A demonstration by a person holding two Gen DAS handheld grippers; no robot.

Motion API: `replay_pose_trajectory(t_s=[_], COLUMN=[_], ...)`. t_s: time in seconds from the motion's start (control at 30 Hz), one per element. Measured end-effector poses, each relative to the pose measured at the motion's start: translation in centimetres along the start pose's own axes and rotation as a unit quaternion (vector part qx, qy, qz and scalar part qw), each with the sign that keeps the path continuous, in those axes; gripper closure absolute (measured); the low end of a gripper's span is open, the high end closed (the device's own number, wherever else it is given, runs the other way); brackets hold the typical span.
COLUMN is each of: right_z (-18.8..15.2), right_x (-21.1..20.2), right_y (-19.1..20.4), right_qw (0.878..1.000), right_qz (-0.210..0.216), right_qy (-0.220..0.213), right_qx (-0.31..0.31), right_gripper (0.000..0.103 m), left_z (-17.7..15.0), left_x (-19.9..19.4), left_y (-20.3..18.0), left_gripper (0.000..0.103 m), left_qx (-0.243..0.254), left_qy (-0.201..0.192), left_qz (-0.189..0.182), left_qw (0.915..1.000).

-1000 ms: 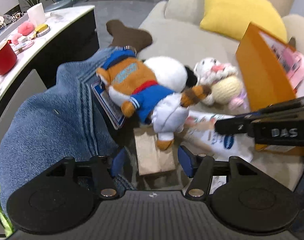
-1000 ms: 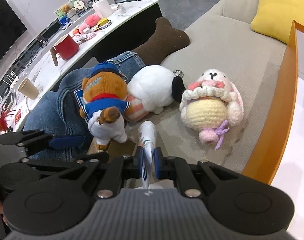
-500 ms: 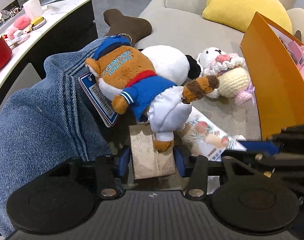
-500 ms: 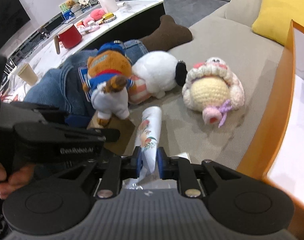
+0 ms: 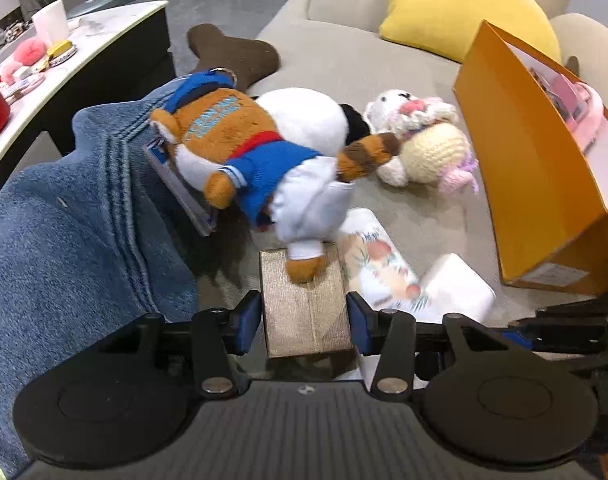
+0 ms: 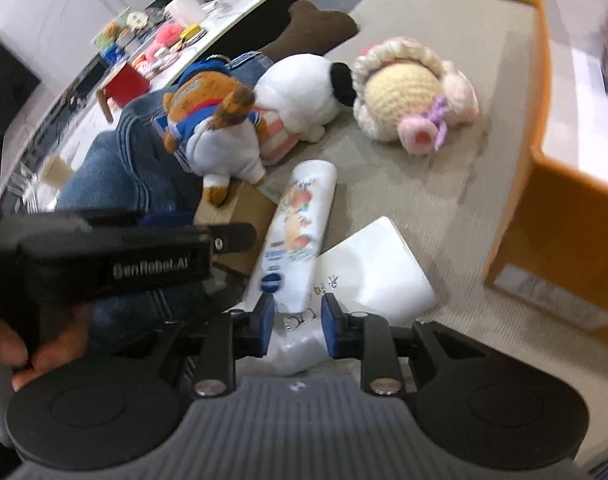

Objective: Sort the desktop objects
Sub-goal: 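Lift the lotion tube with the right gripper while the left gripper lifts the brown box, then lower the lotion tube into the orange box with the right gripper while the left carries the brown box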

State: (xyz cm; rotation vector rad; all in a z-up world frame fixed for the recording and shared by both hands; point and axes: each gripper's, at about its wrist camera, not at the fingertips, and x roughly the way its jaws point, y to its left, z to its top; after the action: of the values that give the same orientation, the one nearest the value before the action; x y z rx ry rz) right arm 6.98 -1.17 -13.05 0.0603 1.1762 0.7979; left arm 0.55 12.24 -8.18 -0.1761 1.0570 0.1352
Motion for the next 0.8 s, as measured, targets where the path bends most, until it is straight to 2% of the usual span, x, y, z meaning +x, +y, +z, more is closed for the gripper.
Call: replay_pose_trajectory(t_s=[0.17,0.23,0.3,0.4,0.57,0.8], right_z=[-0.2,-0.2,-0.1,0.1,1.9,4.4], right_x=[0.4,0.4,0.2,-1.5,-4.6,-7.6], right_y=[-0.3,-0.3,-0.3,0.6,1.5,1.5], right_qw=[0.999,0.999,0.998,0.998,0.993,0.989], right_qz=[0.019,0.013,0.013,0.003,-0.020,-0.018], right_qy=[-0.012,-0.021,-0.031,-0.060,-0.112,-0.144], right_qx=[0.039,0.049,0.058,0.036,-0.007,-0.018], right_gripper=[0.078,0.088,0.091,0.101,0.103,0.103], left_z=[-0.2,-0.2,-0.3,-0.4,-0.4,-0.4], left_x=[-0.3,-0.3,-0.4,-0.6,-1.8,-4.9], left_y=[0.5,0.6,0.4,0.6,0.4,0.0], left_gripper=[0.050,0.050,0.050,0.050,0.051,0.051], left_qx=[-0.011,-0.012,-0.005,-0.010,-0.009,-0.005], left_qy=[-0.003,-0.004,-0.007,-0.011,-0.023,-0.039], left_qz=[-0.020,-0.024,-0.023,-0.031,-0.034,-0.050], left_qw=[0.9997,0.9996,0.9997,0.9994,0.9991,0.9980])
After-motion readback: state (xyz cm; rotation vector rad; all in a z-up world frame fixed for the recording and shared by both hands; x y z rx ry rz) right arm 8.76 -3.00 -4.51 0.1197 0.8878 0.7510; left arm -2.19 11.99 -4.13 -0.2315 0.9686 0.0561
